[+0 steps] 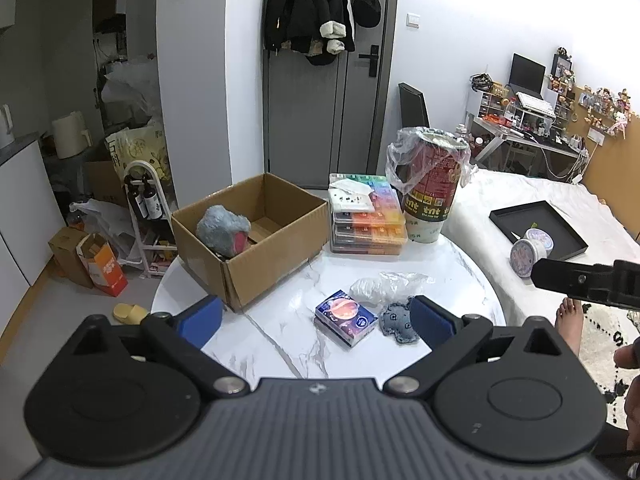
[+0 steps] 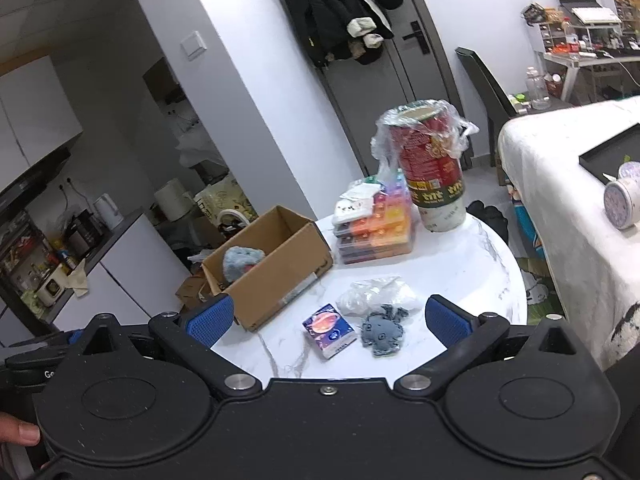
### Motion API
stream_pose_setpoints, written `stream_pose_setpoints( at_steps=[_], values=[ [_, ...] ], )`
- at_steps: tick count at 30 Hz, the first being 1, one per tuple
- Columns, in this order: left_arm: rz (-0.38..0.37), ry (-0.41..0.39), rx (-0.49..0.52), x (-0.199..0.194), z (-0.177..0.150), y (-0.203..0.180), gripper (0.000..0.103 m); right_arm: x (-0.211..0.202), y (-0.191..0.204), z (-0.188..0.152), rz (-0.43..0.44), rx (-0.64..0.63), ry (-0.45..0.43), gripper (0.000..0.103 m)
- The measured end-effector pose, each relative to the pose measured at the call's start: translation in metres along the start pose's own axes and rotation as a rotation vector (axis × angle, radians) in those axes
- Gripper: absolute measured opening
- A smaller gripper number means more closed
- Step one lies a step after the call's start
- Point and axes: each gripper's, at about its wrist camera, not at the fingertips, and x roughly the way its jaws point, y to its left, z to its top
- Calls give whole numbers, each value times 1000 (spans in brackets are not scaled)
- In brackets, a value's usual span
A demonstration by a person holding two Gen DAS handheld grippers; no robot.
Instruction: Organize soft objects
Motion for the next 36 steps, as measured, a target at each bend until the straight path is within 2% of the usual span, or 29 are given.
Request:
stream_pose_setpoints(
  at_steps=[9, 21, 27, 36],
  values=[
    [-20, -10, 3, 27, -2, 1, 98, 23, -12, -12, -36, -15, 44, 103],
    [-75, 27, -27, 69, -6, 4, 82, 54, -25, -28, -63, 27, 103, 103],
    [-110, 75, -27, 94, -12, 0, 74, 66, -34, -35, -81, 64, 103, 102],
    [-115, 141, -60, 135, -17, -4, 74, 93, -44, -44, -72, 120, 131, 85]
  ],
)
